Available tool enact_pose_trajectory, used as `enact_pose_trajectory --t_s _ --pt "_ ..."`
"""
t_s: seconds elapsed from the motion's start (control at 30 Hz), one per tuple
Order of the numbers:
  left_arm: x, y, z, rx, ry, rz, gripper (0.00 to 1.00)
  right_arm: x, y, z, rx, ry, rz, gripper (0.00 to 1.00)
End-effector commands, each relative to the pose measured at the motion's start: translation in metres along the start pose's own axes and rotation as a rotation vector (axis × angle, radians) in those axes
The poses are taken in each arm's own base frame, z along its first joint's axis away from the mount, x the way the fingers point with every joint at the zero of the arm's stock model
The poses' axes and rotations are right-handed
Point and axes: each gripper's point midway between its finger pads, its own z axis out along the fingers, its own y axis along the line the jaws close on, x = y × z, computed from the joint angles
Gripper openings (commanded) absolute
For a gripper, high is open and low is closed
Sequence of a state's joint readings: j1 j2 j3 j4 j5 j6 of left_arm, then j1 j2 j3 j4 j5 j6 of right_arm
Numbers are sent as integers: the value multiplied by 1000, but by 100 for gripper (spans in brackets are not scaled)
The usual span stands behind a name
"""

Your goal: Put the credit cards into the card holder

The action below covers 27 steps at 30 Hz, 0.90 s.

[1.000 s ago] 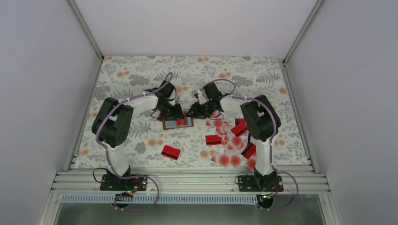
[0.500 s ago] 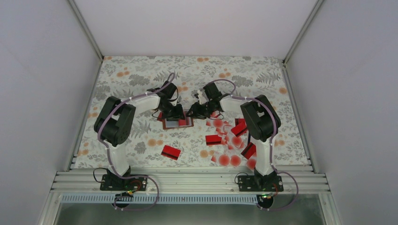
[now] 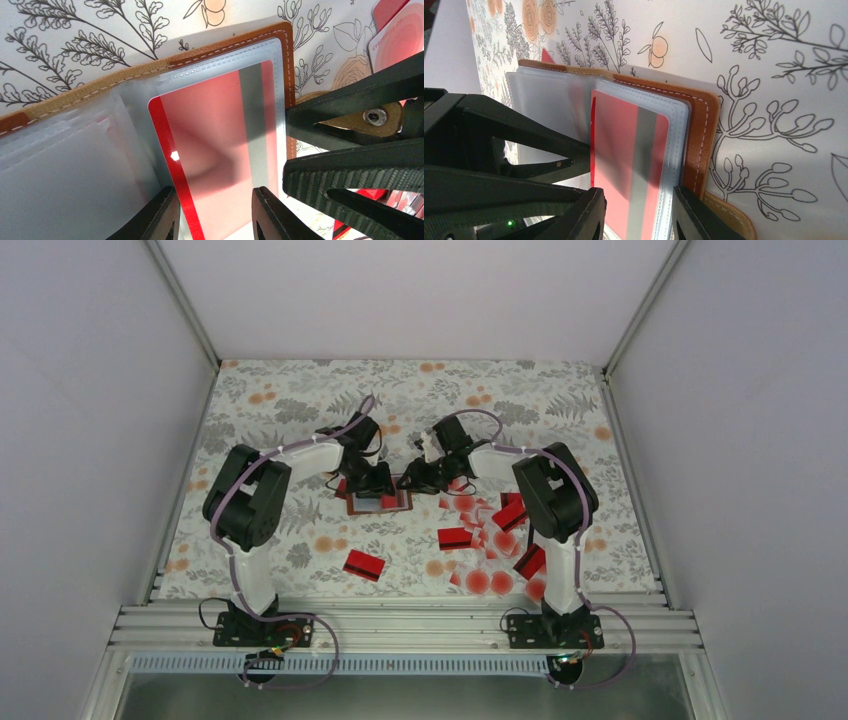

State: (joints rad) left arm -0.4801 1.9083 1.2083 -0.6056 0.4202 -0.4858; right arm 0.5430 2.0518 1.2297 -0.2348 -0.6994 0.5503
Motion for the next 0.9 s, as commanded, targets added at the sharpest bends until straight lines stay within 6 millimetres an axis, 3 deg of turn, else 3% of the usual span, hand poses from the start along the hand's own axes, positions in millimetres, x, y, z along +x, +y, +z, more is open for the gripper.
enact_pose_trajectory --t_s 0.0,0.33,0.57,0.73,0.87 --pt "4 -10 -4 -1 14 32 38 26 -18 5 97 63 48 35" --pt "2 -10 -23 -43 -19 75 40 17 -10 -3 111 47 14 37" --pt "7 -9 -30 -53 -8 112 50 6 1 -13 118 28 -11 40" --pt "3 -14 -38 -42 -41 154 33 -1 16 -24 99 9 -37 43" --pt "3 -14 -30 -24 -26 185 23 0 27 -29 66 12 -50 45"
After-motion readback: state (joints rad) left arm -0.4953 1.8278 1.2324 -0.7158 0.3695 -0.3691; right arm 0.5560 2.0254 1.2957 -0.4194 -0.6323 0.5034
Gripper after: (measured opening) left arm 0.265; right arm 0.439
